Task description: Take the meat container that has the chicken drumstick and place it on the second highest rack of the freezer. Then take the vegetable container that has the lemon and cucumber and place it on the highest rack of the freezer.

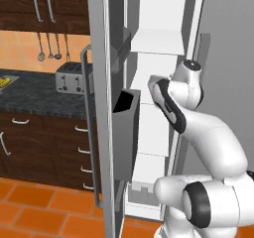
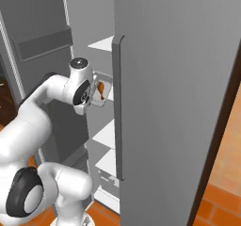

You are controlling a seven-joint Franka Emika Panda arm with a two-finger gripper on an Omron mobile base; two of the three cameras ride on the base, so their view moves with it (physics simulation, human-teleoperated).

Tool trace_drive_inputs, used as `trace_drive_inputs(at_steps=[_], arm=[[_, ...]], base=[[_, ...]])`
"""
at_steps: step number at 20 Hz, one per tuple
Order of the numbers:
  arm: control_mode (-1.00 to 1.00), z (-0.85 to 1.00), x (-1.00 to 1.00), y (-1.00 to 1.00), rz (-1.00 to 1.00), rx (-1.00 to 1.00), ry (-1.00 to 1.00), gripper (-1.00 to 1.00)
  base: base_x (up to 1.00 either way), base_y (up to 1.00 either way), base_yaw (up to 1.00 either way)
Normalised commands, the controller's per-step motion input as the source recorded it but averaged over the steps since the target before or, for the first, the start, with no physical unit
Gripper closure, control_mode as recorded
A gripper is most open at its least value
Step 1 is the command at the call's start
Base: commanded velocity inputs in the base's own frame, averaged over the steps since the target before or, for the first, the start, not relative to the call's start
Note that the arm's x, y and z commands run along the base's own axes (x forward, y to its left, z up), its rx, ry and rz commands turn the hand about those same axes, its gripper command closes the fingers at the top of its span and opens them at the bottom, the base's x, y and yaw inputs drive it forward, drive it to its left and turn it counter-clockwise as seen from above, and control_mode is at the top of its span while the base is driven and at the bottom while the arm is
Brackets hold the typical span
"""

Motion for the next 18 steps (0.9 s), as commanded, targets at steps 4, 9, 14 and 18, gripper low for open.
trace_drive_inputs(at_steps=[4,9,14,18], arm=[[-1.00,-0.06,0.41,0.00,0.00,0.00,0.00,1.00],[-1.00,-0.30,0.17,-0.01,-0.01,0.00,0.00,1.00],[-1.00,-0.11,0.17,0.00,-0.05,0.00,0.00,1.00],[-1.00,0.00,0.34,0.00,-0.05,0.00,0.00,1.00]], base=[[0.00,0.00,0.00],[0.00,0.00,0.00],[0.00,0.00,0.00],[0.00,0.00,0.00]])
